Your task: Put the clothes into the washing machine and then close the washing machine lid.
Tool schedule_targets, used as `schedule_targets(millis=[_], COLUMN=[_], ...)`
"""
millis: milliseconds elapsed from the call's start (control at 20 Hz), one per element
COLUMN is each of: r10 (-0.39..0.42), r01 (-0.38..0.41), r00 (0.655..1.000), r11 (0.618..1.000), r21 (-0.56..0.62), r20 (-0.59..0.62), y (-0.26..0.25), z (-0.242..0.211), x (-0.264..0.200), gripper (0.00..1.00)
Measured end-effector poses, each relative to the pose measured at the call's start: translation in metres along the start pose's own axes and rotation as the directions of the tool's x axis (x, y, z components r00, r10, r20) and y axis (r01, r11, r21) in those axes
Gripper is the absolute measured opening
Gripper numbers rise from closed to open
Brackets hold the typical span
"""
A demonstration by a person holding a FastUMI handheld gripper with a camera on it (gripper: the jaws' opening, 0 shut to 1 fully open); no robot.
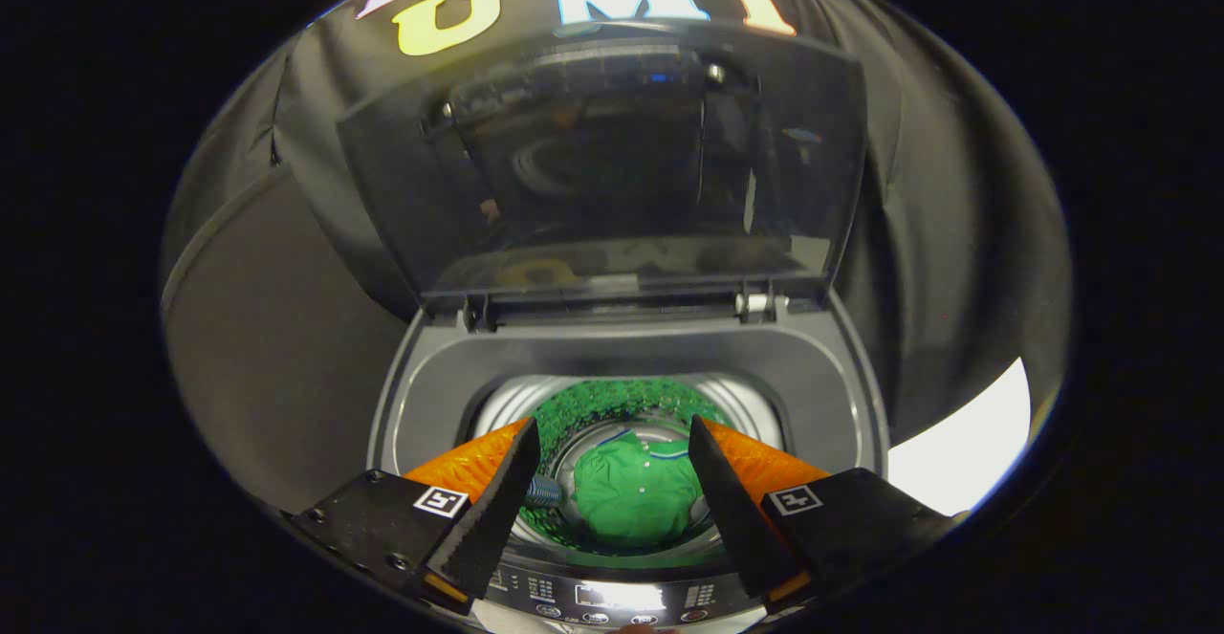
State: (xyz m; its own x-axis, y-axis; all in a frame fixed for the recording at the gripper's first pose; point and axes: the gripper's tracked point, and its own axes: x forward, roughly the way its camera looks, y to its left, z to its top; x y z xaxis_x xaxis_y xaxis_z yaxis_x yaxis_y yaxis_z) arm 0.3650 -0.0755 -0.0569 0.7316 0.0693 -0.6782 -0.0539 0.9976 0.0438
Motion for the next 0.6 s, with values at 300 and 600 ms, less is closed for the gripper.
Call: schedule_targets(millis=[300, 600], r10=[0.008, 0.047], r01=[0.0, -0.007], r00=[0.983, 0.899], r11=[0.999, 0.996], r21=[-0.044, -0.094], r20=[0.184, 0.435], y=[0.014, 0.034], z=[0.08, 0.169], x=[-0.057, -0.104], gripper=[0.98, 0.98])
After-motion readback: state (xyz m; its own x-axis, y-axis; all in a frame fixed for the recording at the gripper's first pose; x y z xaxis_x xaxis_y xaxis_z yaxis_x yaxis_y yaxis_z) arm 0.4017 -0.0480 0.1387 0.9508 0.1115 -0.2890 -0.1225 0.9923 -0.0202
